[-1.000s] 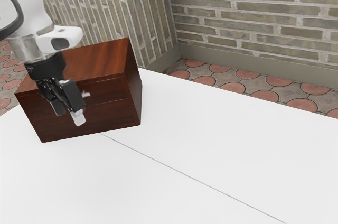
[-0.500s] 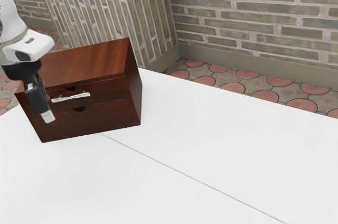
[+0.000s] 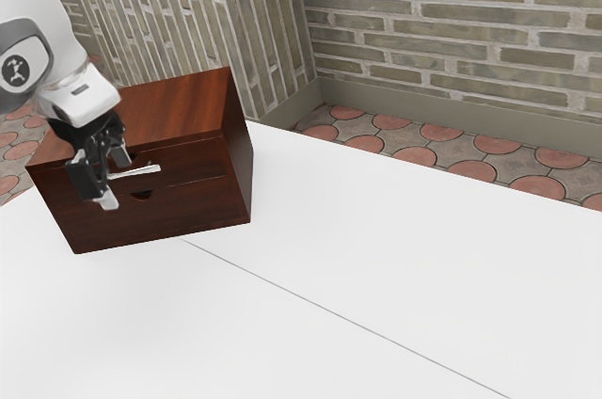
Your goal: Pull the drawer handle with one arm to open the drawer
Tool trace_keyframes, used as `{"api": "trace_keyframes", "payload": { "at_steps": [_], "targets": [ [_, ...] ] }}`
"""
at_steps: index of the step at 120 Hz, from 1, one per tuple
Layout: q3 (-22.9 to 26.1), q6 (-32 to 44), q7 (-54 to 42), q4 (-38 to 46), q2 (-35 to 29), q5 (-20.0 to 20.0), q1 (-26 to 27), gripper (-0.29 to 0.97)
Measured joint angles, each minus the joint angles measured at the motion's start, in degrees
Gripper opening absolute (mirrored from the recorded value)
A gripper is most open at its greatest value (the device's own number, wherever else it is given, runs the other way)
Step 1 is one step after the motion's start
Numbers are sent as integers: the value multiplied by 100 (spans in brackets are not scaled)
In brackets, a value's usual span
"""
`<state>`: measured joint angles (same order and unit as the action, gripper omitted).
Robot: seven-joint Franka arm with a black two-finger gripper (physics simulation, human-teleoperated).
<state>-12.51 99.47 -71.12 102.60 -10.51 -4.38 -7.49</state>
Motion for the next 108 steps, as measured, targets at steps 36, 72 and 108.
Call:
{"api": "trace_keyframes", "payload": {
  "at_steps": [36,72,108],
  "targets": [
    [-235,313,-693,-177,421,198,12,68],
    [-444,491,-1030,-211,616,360,21,68],
    [-501,589,-1142,-405,886,374,24,68]
  ]
}}
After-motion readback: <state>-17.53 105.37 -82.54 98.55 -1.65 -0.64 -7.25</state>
